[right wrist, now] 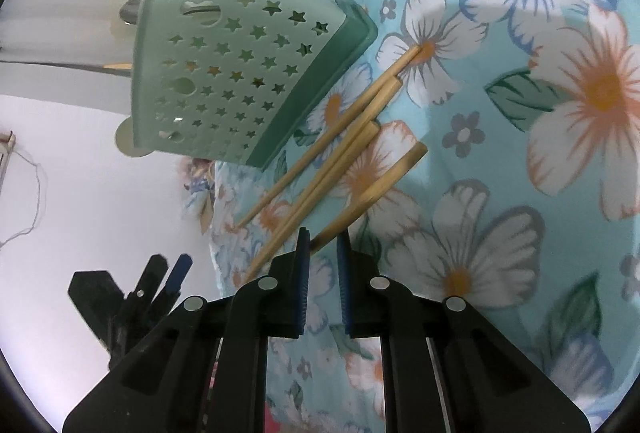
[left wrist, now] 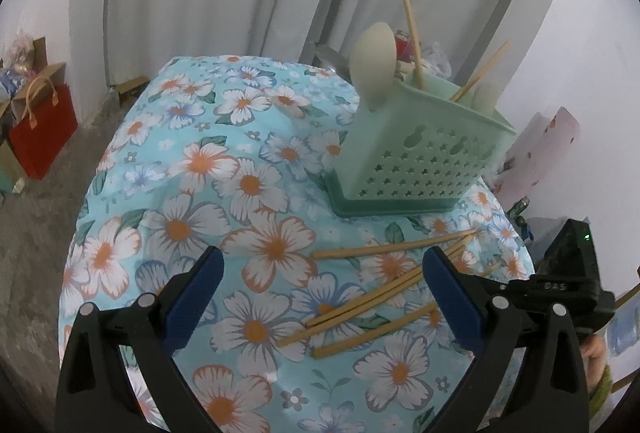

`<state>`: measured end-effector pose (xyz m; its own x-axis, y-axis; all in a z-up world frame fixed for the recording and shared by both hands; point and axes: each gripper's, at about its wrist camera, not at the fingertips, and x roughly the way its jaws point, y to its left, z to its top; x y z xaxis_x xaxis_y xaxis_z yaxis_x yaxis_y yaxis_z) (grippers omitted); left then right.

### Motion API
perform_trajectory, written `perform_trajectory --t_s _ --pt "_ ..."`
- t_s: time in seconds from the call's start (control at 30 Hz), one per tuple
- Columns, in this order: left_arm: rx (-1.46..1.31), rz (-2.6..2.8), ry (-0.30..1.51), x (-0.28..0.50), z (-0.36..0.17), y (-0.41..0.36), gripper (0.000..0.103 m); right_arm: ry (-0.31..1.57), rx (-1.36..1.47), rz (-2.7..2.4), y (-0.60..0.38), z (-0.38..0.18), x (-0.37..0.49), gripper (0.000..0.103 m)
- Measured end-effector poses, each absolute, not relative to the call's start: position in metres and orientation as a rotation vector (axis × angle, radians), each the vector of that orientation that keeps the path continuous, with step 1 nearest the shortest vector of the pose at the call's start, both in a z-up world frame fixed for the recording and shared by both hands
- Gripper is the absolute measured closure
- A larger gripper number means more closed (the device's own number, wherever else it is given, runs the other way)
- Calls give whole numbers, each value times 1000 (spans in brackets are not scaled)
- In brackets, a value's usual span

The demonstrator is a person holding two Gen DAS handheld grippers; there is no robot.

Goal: Organize utensils
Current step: 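Move the right gripper down to the wooden chopsticks on the cloth, then grasp a wooden chopstick with the left gripper while the right hovers over the chopsticks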

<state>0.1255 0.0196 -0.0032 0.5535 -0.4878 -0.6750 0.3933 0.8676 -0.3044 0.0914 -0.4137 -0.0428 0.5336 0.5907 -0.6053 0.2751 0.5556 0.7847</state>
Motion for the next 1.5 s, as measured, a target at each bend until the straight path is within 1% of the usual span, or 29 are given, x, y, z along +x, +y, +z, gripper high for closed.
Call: perform_trajectory --t_s 0.27,0.4,0.6,0.7,0.73,0.83,0.93,1.03,1.13,1.3,1.43,1.5 --pt "-63 -541 808 121 -2 13 6 1084 1015 333 -430 -31 69 94" --pt "26 -557 788 116 0 4 6 1107 1023 360 -440 -27 62 95" --pt "118 -568 739 111 3 -8 6 1094 977 283 -456 -24 66 94" --pt "101 -573 749 113 2 -9 6 1087 925 203 -462 -28 71 91" --pt "97 -574 753 113 1 -9 6 1090 913 170 -463 -30 72 89" --pt "89 -572 761 113 -1 -9 6 1081 940 124 -466 -35 77 87" --pt "82 -574 764 113 -2 -8 6 1065 964 110 -471 -35 76 81" --pt "77 -572 766 114 -3 -7 6 1056 932 76 -469 -31 76 81" --pt "74 -573 763 113 -3 -6 6 1034 901 12 -462 -28 82 87" --pt "83 -580 748 112 -1 -6 6 1013 822 -1 -450 -24 87 87" --pt "129 -599 718 110 2 -10 6 1049 735 38 -436 -19 93 86" --pt "163 -617 697 109 3 -15 8 1068 706 61 -436 -17 92 86"
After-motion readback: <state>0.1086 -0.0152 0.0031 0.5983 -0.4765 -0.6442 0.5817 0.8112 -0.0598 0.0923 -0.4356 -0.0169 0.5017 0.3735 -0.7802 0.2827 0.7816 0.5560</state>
